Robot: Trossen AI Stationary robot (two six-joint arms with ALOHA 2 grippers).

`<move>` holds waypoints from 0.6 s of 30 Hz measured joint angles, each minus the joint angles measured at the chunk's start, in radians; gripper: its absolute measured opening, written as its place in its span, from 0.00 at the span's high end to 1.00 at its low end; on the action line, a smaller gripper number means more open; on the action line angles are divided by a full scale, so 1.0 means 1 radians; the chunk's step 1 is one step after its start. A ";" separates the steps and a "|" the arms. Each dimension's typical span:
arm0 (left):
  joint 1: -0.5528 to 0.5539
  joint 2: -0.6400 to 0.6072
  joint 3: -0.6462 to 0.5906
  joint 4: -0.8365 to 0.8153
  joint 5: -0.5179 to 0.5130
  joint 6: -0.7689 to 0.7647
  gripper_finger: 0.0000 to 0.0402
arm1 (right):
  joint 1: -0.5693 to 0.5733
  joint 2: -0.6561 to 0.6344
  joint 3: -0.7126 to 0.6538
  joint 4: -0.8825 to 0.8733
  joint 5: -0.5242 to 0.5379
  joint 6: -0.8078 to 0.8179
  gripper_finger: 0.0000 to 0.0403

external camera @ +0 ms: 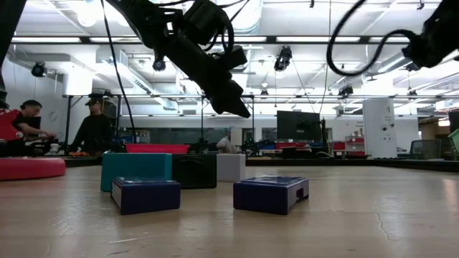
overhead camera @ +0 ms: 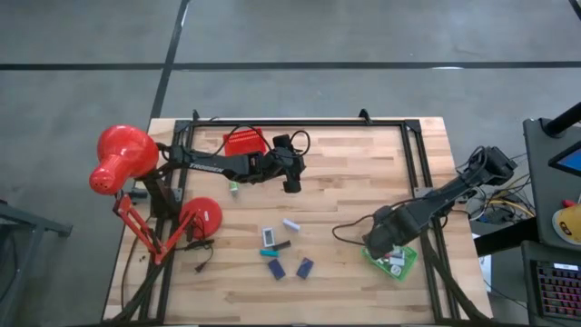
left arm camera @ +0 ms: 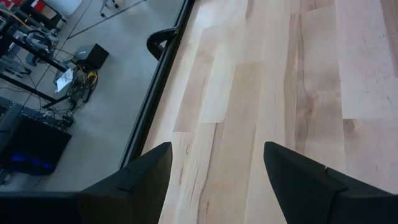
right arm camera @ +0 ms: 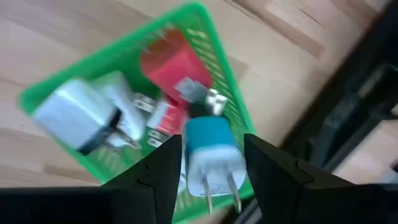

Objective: Pick & Place Office items
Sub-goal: Put the blue charger adapter into the green bin, then put the right green charger adapter into the green bin

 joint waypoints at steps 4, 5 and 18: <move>0.000 0.000 0.000 0.000 0.000 0.000 0.35 | -0.001 -0.006 0.000 0.066 0.081 -0.011 0.57; 0.000 0.000 0.000 0.000 0.000 0.000 0.35 | -0.002 -0.007 0.001 0.073 0.082 -0.011 0.56; 0.000 0.000 0.000 0.000 0.000 0.000 0.35 | -0.001 -0.007 -0.001 0.082 0.100 -0.014 0.45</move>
